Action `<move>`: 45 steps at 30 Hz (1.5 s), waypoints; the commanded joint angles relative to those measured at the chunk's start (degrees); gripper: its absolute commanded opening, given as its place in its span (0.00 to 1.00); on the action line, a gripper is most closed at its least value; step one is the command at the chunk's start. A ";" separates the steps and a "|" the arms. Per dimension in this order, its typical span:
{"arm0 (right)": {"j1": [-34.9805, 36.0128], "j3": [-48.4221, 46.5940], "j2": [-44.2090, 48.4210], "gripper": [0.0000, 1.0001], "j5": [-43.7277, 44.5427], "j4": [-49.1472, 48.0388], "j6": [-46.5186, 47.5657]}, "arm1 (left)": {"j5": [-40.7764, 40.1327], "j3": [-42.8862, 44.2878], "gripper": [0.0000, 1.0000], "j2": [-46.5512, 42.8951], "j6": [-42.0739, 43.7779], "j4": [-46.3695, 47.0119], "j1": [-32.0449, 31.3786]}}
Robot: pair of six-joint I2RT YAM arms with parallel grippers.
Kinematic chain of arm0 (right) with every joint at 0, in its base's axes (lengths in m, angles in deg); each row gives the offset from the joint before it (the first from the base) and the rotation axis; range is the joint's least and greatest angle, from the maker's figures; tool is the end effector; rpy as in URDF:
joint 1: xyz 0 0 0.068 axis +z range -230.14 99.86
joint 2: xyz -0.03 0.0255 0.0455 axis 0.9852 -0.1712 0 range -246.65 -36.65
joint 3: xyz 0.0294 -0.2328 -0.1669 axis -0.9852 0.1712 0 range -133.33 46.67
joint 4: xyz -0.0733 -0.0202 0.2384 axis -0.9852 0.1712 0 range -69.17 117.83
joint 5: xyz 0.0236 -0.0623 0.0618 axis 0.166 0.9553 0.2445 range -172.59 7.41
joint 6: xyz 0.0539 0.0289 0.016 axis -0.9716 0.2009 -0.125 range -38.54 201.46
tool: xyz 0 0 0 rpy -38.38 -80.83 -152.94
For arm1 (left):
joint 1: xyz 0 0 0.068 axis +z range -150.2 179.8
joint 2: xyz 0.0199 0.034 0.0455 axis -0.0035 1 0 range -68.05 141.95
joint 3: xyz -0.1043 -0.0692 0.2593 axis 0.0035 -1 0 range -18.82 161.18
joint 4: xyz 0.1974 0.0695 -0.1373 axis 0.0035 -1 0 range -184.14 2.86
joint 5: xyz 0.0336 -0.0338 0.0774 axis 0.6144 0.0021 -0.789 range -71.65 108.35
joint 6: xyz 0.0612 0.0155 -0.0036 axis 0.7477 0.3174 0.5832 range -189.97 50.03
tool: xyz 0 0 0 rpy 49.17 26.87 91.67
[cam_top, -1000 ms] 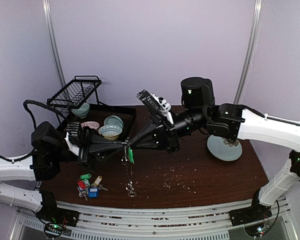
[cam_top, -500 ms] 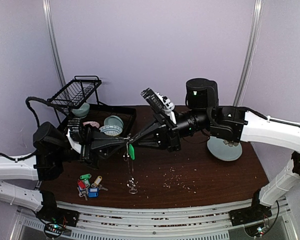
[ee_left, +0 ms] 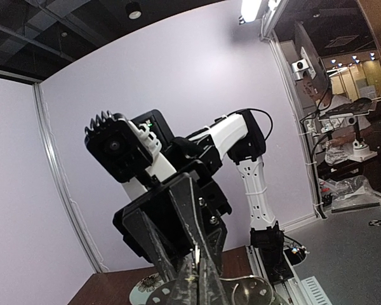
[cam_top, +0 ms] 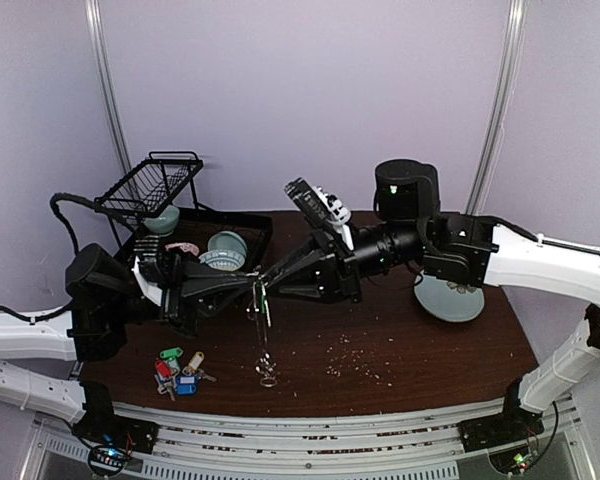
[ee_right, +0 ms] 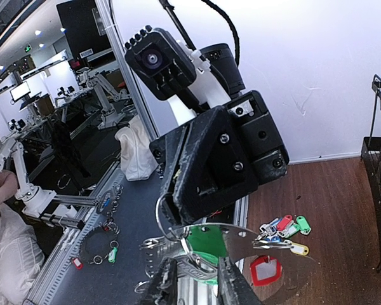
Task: Put the keys on the keyring
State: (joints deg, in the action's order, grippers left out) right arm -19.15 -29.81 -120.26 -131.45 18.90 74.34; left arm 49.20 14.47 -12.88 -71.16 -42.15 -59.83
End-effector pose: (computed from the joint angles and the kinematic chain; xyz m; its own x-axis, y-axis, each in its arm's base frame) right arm 0.1295 0.3089 0.4124 -0.1600 -0.1202 -0.9798 -0.9264 -0.3244 0.1911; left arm 0.0823 -0.1898 0.3572 0.1780 -0.3392 -0.9237 0.9831 0.0201 0.1821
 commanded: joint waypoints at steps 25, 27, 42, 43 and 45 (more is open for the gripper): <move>0.86 -2.71 -2.26 0.00 -0.03 -1.35 0.68 | -0.30 0.77 0.00 0.59 0.00 7.13 -0.13; 1.18 -3.46 -2.76 0.00 -0.01 -0.54 0.91 | -0.63 0.65 0.00 0.49 0.19 6.85 -0.13; 2.87 -5.86 -4.07 0.00 2.29 1.93 3.68 | -0.85 0.76 0.00 0.66 1.10 5.32 -0.13; 2.83 -5.91 -4.05 0.00 2.42 2.41 3.96 | -0.89 0.72 0.00 0.59 0.98 5.36 -0.13; 2.90 -6.04 -3.61 0.00 3.06 3.71 4.93 | -1.23 0.50 0.00 0.24 1.04 5.37 -0.13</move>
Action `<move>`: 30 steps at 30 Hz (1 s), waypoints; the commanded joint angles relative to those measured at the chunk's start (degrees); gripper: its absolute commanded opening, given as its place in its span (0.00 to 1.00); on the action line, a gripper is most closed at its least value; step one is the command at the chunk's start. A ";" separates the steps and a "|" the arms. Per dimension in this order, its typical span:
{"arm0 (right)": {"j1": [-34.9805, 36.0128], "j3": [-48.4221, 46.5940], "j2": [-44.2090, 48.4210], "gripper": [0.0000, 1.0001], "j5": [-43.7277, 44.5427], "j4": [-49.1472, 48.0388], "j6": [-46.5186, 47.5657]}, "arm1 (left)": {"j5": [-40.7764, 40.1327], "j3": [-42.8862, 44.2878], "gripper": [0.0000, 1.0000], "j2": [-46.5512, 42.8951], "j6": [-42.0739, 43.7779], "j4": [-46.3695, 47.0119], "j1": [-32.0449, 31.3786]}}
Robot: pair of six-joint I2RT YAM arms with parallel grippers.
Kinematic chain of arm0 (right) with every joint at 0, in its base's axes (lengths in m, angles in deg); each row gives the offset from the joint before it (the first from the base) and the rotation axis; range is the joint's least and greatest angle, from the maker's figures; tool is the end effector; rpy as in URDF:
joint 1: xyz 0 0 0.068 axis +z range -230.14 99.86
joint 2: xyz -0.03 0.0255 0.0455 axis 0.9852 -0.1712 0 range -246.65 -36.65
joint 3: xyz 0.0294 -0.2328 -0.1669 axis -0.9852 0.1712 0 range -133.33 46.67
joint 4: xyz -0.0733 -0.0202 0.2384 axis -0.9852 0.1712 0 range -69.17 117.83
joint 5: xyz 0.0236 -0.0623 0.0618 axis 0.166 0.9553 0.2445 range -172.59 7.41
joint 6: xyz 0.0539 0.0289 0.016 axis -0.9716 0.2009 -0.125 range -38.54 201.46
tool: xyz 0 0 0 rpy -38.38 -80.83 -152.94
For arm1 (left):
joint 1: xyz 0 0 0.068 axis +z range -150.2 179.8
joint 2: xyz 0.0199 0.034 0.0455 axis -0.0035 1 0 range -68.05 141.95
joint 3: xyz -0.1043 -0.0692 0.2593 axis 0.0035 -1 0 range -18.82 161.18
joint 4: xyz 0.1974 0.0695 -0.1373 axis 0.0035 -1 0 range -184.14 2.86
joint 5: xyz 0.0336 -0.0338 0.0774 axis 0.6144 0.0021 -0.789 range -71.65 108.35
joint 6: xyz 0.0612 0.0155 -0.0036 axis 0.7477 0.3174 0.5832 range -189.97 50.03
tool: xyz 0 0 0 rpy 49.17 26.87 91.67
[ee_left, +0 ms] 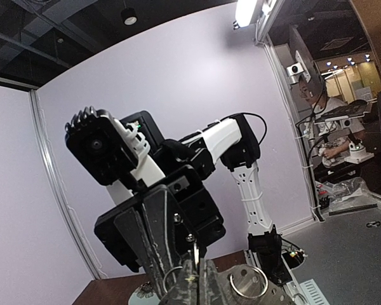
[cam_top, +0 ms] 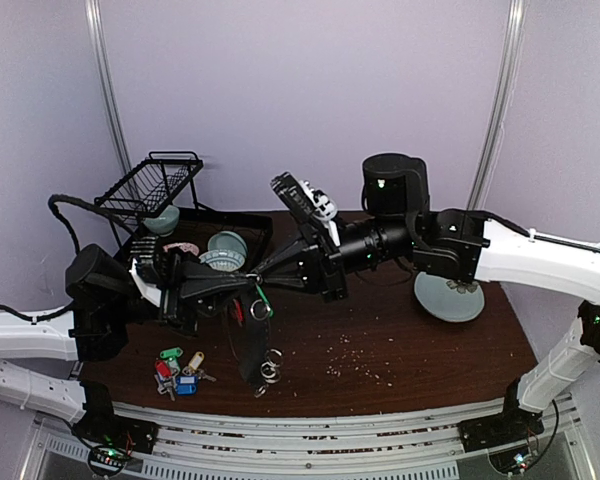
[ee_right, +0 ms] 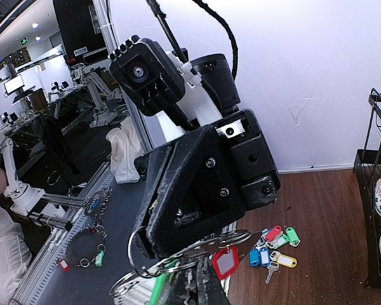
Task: Put the keys on the keyring
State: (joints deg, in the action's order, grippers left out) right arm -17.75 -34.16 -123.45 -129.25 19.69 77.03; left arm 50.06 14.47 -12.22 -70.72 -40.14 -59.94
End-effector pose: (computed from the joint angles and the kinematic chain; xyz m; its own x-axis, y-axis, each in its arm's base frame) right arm 0.1306 0.3258 0.4191 -0.1118 -0.0992 -0.9888 -0.9382 -0.3173 0.1379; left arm 0.0818 -0.1909 0.3587 0.1958 -0.3579 -0.9130 0.9786 0.0107 0.2057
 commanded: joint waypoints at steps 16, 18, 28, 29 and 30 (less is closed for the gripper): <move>0.70 5.77 11.72 0.21 17.99 -0.87 3.88 | -5.78 -1.15 0.00 -2.47 1.11 3.45 -0.02; 1.54 6.04 11.03 0.19 15.31 -3.82 3.21 | -6.27 -1.23 0.00 -2.43 1.06 3.53 -0.02; 3.54 5.44 7.24 0.18 12.83 -7.32 2.60 | -6.98 -1.45 0.00 -2.65 1.19 3.49 -0.02; 3.56 5.54 7.18 0.15 12.59 -7.22 2.70 | -7.07 -1.48 0.00 -2.67 1.27 3.45 -0.02; 3.58 5.67 7.22 0.13 12.49 -7.20 2.58 | -7.26 -1.48 0.00 -2.70 1.28 3.44 -0.02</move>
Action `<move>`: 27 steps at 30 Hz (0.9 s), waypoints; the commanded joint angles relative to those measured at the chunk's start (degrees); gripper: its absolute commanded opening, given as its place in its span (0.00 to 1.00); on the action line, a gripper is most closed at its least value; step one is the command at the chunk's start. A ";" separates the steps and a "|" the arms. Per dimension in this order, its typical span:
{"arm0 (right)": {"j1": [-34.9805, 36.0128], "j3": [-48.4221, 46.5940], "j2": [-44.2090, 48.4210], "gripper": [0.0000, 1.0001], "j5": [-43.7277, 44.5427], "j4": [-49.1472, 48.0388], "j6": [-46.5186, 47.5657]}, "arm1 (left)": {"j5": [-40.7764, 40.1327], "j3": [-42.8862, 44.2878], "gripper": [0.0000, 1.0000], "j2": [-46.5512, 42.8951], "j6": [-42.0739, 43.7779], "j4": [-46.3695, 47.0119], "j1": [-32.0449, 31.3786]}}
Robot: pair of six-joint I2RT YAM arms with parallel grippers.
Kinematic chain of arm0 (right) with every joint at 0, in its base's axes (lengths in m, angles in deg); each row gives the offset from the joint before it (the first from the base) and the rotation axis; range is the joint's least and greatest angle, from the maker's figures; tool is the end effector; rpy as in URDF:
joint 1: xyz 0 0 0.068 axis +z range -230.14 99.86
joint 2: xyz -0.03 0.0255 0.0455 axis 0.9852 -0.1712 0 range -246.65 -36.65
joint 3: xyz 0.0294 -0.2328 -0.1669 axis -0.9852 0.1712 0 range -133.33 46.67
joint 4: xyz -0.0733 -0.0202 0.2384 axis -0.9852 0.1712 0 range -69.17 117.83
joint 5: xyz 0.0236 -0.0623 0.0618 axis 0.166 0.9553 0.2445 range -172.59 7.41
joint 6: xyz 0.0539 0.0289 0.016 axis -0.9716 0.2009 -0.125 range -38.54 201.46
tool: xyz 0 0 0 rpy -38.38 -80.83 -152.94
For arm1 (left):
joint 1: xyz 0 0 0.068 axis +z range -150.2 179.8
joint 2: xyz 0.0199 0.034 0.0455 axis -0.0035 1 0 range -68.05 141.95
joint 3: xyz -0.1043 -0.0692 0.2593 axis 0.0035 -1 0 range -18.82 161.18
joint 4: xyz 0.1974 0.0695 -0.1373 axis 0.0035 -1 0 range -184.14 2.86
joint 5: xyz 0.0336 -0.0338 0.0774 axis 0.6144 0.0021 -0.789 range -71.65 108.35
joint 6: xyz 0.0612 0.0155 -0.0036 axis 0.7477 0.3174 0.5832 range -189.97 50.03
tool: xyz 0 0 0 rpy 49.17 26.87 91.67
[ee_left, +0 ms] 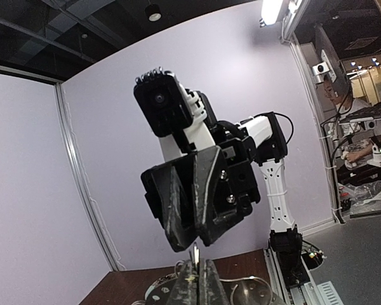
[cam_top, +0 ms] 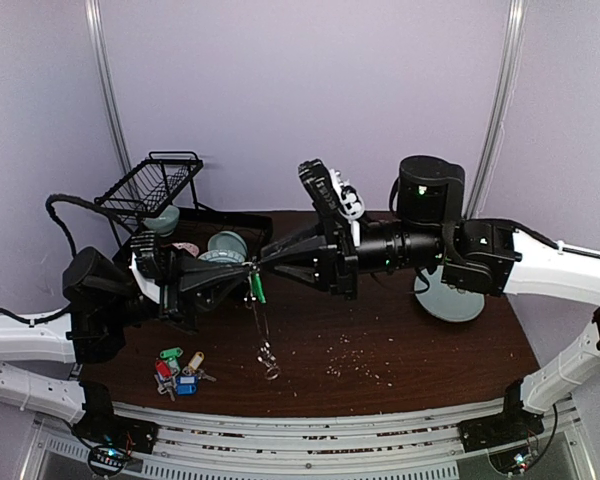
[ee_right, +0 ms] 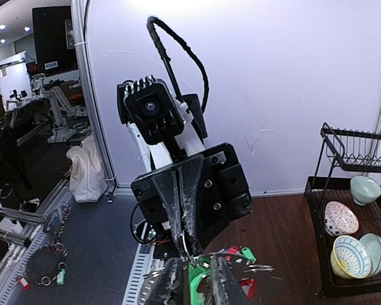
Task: Put the keys on the keyring
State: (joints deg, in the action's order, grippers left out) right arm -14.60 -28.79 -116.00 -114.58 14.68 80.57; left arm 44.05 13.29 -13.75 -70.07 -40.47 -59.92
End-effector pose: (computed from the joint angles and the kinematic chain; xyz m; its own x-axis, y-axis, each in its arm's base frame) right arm 0.1090 0.3018 0.4369 0.0010 0.0341 -0.9994 -0.9913 -0.1312 -0.0055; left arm 0.0839 -0.1855 0.3569 0.2072 -0.3581 -0.9104 0.9775 0.1129 0.1781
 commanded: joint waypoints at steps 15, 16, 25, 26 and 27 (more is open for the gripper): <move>0.58 1.08 -1.78 0.17 -2.62 -5.12 -3.14 | -1.28 -0.37 0.00 -1.25 0.84 3.60 -0.04; 0.61 0.79 -2.04 0.17 -2.72 -5.11 -3.23 | -1.26 -0.35 0.00 -1.33 0.84 3.60 -0.04; 0.72 -0.19 -3.17 0.06 -3.11 -4.61 -3.08 | -1.35 -0.46 0.00 -1.42 0.98 3.43 -0.04; 0.73 -0.21 -3.13 0.04 -3.16 -4.43 -2.99 | -1.42 -0.48 0.00 -1.47 0.93 3.42 -0.04; 0.67 -0.21 -3.05 0.03 -3.17 -4.26 -2.92 | -1.43 -0.47 0.00 -1.44 0.97 3.38 -0.04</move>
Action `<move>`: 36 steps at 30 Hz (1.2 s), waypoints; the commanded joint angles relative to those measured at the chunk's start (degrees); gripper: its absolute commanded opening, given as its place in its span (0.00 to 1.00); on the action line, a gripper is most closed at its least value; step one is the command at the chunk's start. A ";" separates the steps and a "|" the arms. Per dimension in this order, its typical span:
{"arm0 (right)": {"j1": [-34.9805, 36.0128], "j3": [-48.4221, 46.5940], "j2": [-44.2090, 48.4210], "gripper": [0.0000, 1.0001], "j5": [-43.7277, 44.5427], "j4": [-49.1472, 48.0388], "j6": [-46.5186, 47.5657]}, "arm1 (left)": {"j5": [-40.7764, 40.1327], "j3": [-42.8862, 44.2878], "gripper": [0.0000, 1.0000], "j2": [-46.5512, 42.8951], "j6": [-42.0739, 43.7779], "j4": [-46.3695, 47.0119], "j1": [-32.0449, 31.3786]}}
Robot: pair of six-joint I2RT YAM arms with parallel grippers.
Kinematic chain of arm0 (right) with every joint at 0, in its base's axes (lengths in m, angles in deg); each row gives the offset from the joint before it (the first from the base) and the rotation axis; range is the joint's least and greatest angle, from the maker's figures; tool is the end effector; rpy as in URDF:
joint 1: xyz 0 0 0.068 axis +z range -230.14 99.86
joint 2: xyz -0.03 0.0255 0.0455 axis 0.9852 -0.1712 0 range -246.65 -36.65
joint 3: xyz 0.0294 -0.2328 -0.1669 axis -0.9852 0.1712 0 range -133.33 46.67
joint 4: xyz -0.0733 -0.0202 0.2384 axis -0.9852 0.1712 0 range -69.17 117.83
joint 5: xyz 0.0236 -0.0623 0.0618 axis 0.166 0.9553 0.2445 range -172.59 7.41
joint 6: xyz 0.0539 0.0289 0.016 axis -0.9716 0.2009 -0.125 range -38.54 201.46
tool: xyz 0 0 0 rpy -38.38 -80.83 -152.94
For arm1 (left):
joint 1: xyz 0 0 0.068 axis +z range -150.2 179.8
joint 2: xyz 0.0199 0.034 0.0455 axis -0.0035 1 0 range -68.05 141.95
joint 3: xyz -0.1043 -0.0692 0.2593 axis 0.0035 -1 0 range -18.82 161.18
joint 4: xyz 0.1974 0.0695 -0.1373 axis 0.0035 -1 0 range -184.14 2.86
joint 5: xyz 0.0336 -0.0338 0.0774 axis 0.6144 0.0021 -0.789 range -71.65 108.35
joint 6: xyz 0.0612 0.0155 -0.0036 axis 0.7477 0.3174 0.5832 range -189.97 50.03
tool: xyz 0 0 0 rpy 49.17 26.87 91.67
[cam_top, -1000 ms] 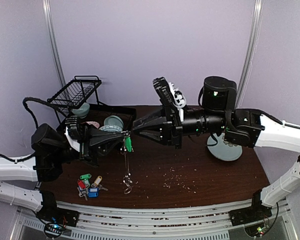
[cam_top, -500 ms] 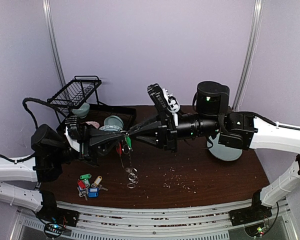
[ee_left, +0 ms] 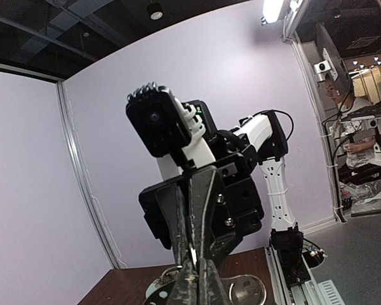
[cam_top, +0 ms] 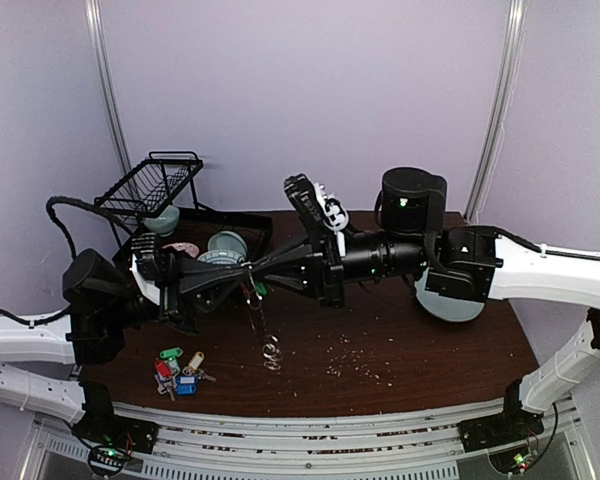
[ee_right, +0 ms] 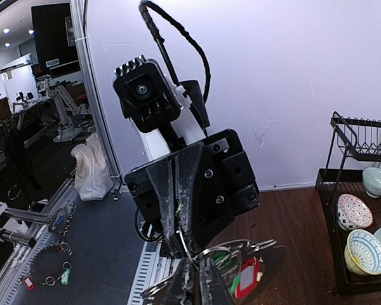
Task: Put the keys on the keyring
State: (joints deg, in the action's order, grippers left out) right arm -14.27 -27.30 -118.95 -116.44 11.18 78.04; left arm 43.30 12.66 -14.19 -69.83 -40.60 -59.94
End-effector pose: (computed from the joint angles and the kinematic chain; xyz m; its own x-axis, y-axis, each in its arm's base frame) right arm 0.1127 0.3177 0.4188 -0.0493 0.0111 -0.9987 -0.9844 -0.1696 0.0467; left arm 0.0836 -0.1841 0.3544 0.2086 -0.3533 -0.9120 0.9766 0.1253 0.1748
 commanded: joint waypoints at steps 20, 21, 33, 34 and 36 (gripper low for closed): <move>0.38 -8.33 3.34 0.00 9.72 20.68 9.64 | -3.71 3.99 0.00 2.31 -0.70 -4.51 -0.02; 0.33 -8.82 3.37 0.00 10.63 22.21 10.15 | -3.99 4.10 0.02 2.14 -0.49 -5.01 -0.02; 1.17 -20.66 -0.86 0.00 25.97 43.84 18.36 | -10.31 10.32 0.31 -1.35 4.44 -28.14 -0.02; 1.78 -22.42 -2.24 0.00 27.74 46.08 19.34 | -11.00 12.35 0.30 -0.58 5.24 -31.60 -0.03; 3.33 -25.87 -4.91 0.00 31.29 49.95 20.82 | -10.83 16.33 0.28 1.26 7.09 -38.50 -0.02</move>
State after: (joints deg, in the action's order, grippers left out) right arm -13.42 -46.99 -119.50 -94.28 51.47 94.30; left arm 34.89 21.80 -14.73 -66.77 -66.23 -60.14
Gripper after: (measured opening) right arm 0.005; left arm 0.293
